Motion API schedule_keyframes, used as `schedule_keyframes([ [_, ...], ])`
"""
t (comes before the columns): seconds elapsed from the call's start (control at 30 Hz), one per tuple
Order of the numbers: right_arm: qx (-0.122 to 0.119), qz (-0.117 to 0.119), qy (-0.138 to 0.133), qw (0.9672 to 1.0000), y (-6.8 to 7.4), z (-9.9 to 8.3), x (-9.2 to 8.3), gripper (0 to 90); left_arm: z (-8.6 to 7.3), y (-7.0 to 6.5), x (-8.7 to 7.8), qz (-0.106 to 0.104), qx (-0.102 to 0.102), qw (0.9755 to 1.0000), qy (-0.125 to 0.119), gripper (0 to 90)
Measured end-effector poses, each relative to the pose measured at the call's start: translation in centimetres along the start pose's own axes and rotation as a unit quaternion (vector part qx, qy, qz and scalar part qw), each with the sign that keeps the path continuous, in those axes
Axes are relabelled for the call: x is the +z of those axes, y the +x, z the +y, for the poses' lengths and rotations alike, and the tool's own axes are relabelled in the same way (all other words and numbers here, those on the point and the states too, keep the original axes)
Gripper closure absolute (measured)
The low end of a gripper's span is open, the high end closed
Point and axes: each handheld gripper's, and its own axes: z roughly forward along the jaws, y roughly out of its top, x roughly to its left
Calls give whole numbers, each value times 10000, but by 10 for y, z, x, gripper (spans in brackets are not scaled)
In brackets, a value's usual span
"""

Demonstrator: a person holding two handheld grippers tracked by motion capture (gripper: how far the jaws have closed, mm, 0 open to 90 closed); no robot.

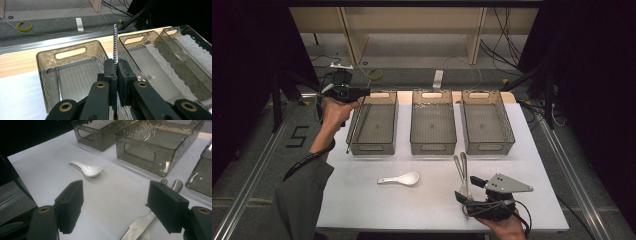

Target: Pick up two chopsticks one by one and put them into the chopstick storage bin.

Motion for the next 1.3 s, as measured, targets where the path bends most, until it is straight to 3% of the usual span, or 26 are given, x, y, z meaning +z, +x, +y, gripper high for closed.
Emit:
schedule_keyframes([
  [0.17,28,15,-14,10000,-1,0,0,299,5,7,13,29,-88,9999,86,861],
  [0.27,24,26,-17,10000,-2,0,0,299,10,8,18,11,-109,9999,11,861],
  [0.4,37,15,-16,10000,-2,0,-1,299,17,5,22,81,58,9999,42,861],
  [0.63,13,30,-21,10000,-2,-1,-1,299,23,8,26,167,130,9998,-44,861],
  [0.9,36,28,-23,10000,-2,-1,-1,299,20,15,34,277,152,9994,-130,860],
  [1.0,44,26,-24,10000,-2,-1,-1,299,17,19,35,250,47,9994,-249,860],
  [1.3,44,69,-44,10000,-1,0,-1,299,11,21,46,316,49,9992,-221,860],
])
